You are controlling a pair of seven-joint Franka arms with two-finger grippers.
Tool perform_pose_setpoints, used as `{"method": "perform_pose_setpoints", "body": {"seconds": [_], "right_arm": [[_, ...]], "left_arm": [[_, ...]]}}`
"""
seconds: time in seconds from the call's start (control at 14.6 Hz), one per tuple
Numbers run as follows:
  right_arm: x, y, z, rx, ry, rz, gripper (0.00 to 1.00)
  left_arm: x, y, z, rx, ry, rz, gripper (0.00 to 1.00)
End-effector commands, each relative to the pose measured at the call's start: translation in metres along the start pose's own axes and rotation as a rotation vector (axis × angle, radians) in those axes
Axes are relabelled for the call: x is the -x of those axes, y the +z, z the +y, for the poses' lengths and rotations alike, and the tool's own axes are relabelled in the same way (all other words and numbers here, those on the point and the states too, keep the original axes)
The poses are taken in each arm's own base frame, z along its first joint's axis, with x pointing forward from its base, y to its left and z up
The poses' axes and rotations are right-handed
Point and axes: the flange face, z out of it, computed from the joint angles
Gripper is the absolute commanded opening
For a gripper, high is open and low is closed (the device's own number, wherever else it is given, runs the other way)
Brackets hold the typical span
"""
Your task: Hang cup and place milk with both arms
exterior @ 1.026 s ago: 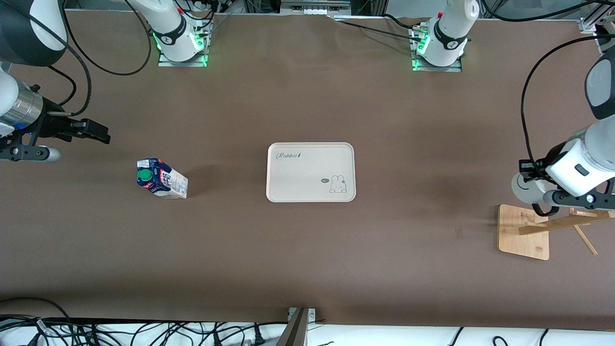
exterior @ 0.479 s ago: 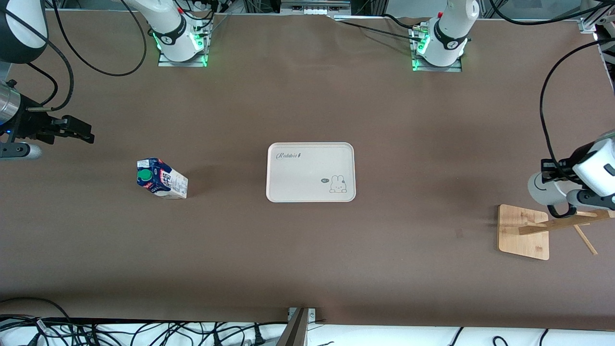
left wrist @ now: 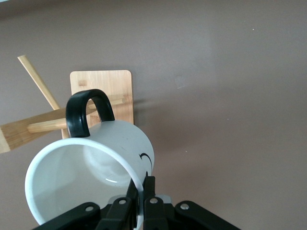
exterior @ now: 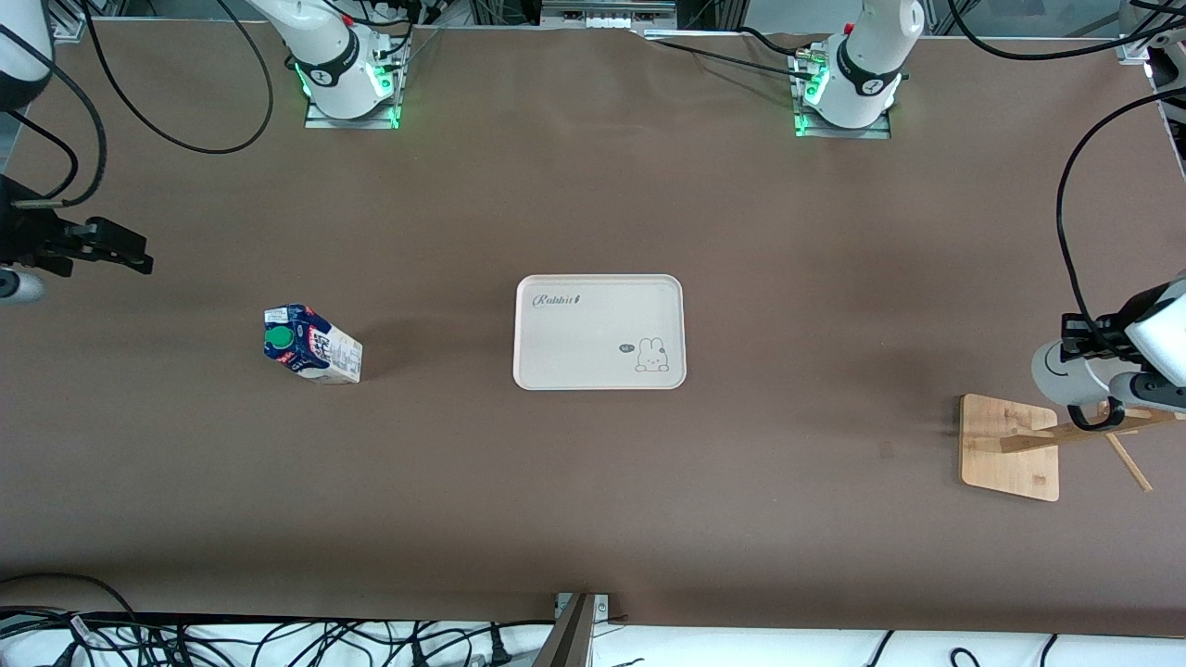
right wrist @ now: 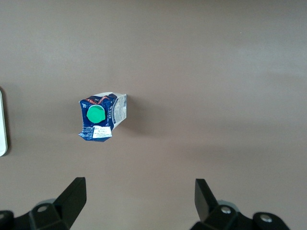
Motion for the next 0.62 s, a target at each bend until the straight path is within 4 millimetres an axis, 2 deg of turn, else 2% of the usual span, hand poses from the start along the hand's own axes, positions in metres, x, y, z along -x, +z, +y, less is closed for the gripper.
{"method": "perform_pose_setpoints", "body": {"seconds": [0.0,0.14,0.21,0.55], "right_arm": [[0.009,-0.015,0.012,0.003,0.018,0.009,1.00],[0.010,-0.017,0.014,0.004,0.021,0.012,1.00],[0.008,-0.015,0.015,0.006,0.014,0.011,1.00],[0.009,-0.035,0.023,0.065,0.020,0.050,1.00]], "left_arm": [[0.002,-0.005,-0.024,0.022,0.023,0.019,0.00],[0.008,0.000,-0.039,0.029,0.018,0.012,0.00],[0.008,0.003,-0.040,0.032,0.017,0.007,0.00],[0.012,0.006,-0.049,0.030,0.003,-0.001,0.00]]}}
